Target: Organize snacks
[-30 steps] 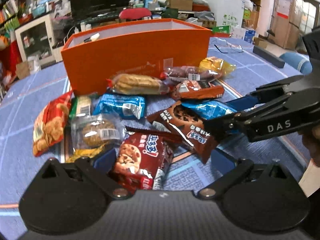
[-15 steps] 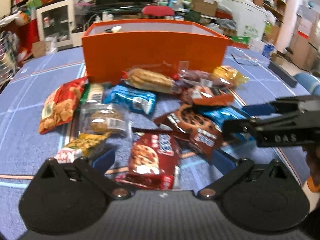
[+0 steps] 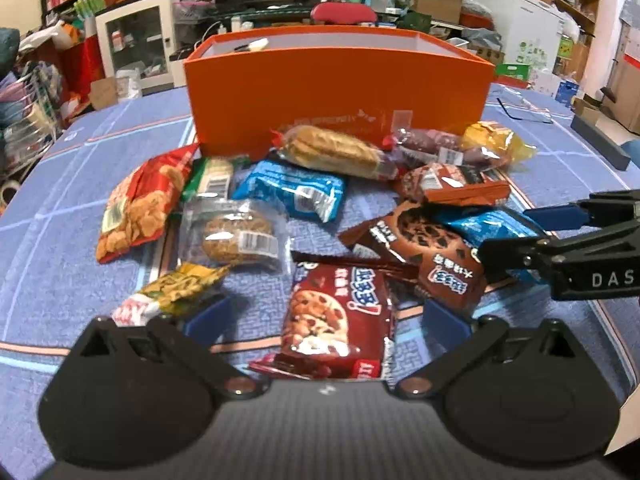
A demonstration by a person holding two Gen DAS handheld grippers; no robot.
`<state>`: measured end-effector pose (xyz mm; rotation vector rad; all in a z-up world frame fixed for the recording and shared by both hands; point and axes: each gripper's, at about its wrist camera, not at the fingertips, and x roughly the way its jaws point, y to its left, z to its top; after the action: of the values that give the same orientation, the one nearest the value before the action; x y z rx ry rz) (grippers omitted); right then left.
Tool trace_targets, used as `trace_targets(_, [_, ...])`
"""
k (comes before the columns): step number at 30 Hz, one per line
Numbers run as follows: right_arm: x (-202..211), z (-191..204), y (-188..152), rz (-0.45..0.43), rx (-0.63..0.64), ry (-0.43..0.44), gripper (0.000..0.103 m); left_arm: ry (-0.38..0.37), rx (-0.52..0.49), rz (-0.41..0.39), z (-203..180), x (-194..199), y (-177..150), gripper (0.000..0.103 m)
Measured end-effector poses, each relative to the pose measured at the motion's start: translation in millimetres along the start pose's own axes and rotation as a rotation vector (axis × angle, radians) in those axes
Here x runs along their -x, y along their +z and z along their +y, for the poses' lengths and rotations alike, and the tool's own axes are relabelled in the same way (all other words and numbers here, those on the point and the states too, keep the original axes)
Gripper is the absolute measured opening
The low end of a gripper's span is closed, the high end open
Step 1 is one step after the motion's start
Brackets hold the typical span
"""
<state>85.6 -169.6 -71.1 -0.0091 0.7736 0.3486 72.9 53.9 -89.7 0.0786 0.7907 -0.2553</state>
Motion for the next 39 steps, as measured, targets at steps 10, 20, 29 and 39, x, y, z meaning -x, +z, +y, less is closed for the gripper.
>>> trace_targets(10, [-0.3, -2.0, 0.3, 0.005, -0.01, -0.018, 0.054, 0.075, 0.073, 0.002, 18.4, 3.0, -3.0, 0.094])
trace_targets(20, [-2.5, -1.7, 0.3, 0.013, -0.016, -0.009, 0.052, 0.059, 0.014, -0.005, -4.7, 1.7, -1.6, 0.087])
trace_targets(29, [-3.7, -1.6, 0.1, 0.016, -0.021, -0.009, 0.052, 0.091, 0.023, 0.008, -10.9, -2.7, 1.4, 0.084])
trace_targets(39, [-4.4, -1.4, -0.4, 0.017, -0.021, -0.012, 0.052, 0.093, 0.035, 0.009, -9.8, -3.7, 0.4, 0.09])
